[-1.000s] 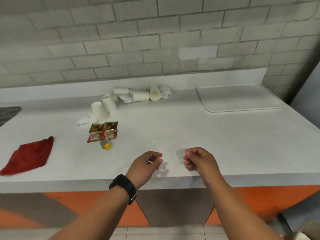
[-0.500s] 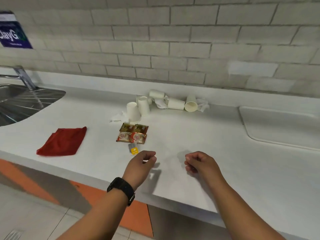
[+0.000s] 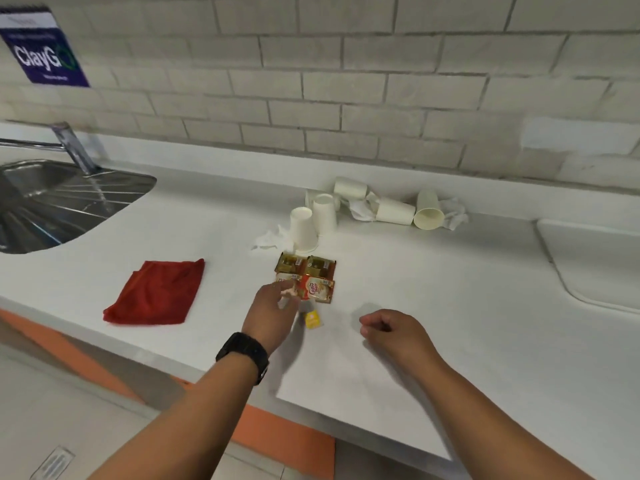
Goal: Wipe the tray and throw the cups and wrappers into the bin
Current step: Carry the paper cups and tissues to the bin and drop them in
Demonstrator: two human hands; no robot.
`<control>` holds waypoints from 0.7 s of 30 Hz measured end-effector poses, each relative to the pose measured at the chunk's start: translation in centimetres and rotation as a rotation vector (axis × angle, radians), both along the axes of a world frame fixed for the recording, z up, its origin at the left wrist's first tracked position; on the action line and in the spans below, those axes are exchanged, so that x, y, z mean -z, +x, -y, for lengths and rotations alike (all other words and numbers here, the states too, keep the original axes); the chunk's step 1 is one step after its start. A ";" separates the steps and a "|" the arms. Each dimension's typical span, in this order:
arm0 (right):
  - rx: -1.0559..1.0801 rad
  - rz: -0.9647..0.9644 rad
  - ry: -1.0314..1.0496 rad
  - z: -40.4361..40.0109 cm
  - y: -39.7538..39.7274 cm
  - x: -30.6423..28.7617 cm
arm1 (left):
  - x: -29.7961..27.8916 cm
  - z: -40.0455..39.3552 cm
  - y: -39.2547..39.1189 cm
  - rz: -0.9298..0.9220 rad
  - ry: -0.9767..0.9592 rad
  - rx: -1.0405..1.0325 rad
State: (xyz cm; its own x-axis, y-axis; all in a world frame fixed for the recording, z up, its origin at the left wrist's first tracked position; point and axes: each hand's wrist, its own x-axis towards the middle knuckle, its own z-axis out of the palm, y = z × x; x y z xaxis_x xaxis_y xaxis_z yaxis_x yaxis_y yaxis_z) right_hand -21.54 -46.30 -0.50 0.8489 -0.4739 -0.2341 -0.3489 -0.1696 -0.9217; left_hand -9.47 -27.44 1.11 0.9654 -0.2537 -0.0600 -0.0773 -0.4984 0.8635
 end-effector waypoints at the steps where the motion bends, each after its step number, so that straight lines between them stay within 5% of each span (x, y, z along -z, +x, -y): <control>1: -0.030 -0.006 -0.040 -0.8 0.7 0.1 | -0.2 0.1 1.1 0.019 0.033 0.030; 6: -0.348 0.023 -0.504 -4.8 5.1 1.5 | 0.1 0.4 6.7 0.094 0.256 0.350; 10: -0.405 0.005 -0.930 -6.8 6.7 2.2 | 1.7 0.2 9.2 0.234 0.633 0.636; 21: -0.130 -0.040 -1.222 -8.2 7.7 3.0 | 1.7 -1.3 10.5 0.651 0.793 0.684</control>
State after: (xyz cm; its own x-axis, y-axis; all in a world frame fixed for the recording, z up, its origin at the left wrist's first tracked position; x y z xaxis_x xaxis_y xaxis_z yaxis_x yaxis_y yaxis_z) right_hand -13.87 -38.08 -3.54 0.9084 -0.3127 0.2775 -0.2896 -0.9494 -0.1216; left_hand 1.05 -26.18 -0.58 0.5562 -0.8310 0.0147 -0.8306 -0.5551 0.0441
